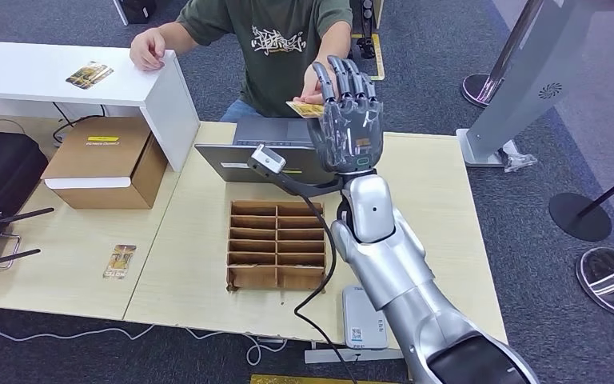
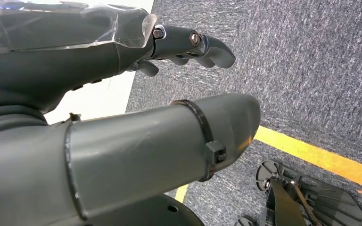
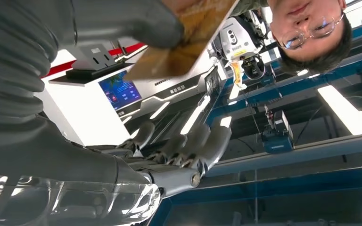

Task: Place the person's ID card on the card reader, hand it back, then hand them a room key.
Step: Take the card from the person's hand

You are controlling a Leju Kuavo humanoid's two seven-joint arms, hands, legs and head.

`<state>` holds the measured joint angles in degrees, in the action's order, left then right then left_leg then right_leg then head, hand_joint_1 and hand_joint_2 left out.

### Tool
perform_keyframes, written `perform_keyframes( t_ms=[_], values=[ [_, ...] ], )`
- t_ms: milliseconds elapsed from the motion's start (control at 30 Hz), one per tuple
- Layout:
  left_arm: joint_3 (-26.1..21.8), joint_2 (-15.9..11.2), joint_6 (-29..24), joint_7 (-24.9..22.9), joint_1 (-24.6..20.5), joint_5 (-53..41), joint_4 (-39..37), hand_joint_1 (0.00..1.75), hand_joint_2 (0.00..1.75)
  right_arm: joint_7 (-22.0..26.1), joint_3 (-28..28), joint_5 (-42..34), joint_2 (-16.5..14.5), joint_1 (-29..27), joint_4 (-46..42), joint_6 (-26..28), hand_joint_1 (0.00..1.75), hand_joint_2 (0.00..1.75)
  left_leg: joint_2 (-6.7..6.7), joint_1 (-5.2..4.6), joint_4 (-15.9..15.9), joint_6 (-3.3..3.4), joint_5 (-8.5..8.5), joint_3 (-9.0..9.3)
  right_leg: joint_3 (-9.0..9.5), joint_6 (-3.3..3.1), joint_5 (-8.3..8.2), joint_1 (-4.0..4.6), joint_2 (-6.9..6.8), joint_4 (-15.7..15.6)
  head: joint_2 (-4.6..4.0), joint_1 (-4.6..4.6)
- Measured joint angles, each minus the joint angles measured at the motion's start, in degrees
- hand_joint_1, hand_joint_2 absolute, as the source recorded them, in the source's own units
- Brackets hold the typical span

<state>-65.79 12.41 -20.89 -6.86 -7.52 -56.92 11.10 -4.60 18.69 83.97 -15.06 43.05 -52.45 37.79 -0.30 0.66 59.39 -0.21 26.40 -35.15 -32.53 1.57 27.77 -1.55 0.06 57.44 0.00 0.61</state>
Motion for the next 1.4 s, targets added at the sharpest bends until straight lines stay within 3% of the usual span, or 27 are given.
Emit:
perform_keyframes(
  t_ms=[1200,1400],
  values=[
    [0.0,0.0,-0.18,0.0,-0.04,0.15,0.0,0.0,0.0,0.98,0.43,-2.85,0.0,1.03,1.97,0.03,1.75,1.75,0.0,0.0,0.0,0.0,0.0,0.0,0.0,0.0,0.0,0.0,0.0,0.0,0.0,0.0],
    [0.0,0.04,-0.38,0.0,-0.06,0.35,0.0,0.0,0.0,3.81,0.19,-11.74,-0.04,1.01,1.93,-2.66,1.75,1.75,0.0,0.0,0.0,0.0,0.0,0.0,0.0,0.0,0.0,0.0,0.0,0.0,0.0,0.0]
  ],
)
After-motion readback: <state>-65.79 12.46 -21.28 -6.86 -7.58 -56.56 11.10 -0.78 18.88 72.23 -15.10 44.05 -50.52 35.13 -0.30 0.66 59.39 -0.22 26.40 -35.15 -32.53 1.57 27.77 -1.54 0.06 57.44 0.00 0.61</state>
